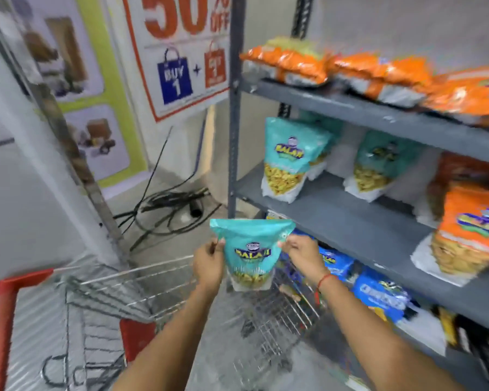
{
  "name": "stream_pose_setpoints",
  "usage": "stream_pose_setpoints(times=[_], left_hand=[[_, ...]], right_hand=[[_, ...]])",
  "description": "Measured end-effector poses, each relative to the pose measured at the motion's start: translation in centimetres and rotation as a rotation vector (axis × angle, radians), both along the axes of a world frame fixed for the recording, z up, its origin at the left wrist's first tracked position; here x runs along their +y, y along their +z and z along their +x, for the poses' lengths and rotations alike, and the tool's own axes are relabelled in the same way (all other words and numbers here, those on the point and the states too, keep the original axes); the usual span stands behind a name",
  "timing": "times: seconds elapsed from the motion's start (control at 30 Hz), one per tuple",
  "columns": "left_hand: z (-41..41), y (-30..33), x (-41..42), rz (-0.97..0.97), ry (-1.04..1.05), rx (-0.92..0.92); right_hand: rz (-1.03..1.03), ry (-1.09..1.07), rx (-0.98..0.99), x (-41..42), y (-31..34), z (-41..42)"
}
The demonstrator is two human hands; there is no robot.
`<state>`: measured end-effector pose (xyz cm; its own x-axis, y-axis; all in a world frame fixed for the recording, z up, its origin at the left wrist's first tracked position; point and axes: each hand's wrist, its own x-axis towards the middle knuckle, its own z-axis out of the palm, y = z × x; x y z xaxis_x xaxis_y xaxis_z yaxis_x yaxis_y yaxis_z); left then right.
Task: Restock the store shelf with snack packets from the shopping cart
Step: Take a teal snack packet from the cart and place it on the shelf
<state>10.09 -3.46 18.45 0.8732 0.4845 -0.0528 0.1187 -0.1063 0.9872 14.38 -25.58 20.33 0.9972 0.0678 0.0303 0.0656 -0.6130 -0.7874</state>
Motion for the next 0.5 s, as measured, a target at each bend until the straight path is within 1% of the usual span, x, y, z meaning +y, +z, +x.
stream_pose_setpoints(times=[0.1,0.2,0.33,0.5], left_hand=[[0.8,6.6,-1.9,-0.004,-0.143,-0.197],[1.4,13.4,-4.3,-0.005,-0.244,-0.317],[2.6,20.2,-7.0,-0.008,-0.340,-0.346],[2.9,24.6,-9.4,0.015,-0.397,-0.345]], right_hand=[[0.036,-0.087,-0.181,-2.3,7.3,-2.0],[0.048,-0.182,-0.306,-4.4,13.3,-3.8],[0.122,-0.292,-0.419,-7.3,19.9,-6.2],[0.151,-0.388,-0.476,-9.6,23.5,-8.3]])
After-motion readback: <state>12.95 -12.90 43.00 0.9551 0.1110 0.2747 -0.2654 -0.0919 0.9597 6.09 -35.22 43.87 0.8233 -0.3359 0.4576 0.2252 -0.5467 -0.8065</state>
